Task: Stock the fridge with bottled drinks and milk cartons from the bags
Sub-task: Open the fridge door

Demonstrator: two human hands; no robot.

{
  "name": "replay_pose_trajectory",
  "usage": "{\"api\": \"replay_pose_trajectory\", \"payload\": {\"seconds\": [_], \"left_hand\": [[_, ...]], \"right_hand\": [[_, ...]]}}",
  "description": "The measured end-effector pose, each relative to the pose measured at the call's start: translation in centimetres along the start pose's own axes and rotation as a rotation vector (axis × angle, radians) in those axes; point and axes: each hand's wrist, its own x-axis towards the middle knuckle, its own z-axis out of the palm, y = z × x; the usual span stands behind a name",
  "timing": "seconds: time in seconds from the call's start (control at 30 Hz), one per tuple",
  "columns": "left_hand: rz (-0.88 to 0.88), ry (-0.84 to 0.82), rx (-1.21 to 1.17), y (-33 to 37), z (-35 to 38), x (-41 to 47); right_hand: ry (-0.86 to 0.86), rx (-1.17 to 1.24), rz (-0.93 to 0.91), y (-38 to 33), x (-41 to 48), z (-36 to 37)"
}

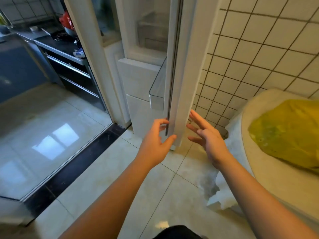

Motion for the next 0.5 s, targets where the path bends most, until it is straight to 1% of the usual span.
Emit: {"api": "replay_pose_trajectory", "payload": {"seconds": [0.1, 0.23, 0.37, 0.5], "left_hand": [[-0.052, 0.018, -0.067, 1.6, 3.8, -0.6], [-0.084, 0.008, -0.058, 3.7, 9.1, -1.0], [-0.051, 0.004, 0.023, 5.5, 14.0, -0.9], [-0.038, 0.012, 0.048, 7.4, 18.6, -0.4]], "right_hand": [[0.009, 0.02, 0.028, 0.2, -1.1, -3.7], [0.031, 0.036, 0.061, 0.6, -2.2, -8.6], [0.049, 0.06, 0.061, 0.8, -2.9, -12.9], [0.034, 0.012, 0.075, 0.6, -3.4, -16.7]]}}
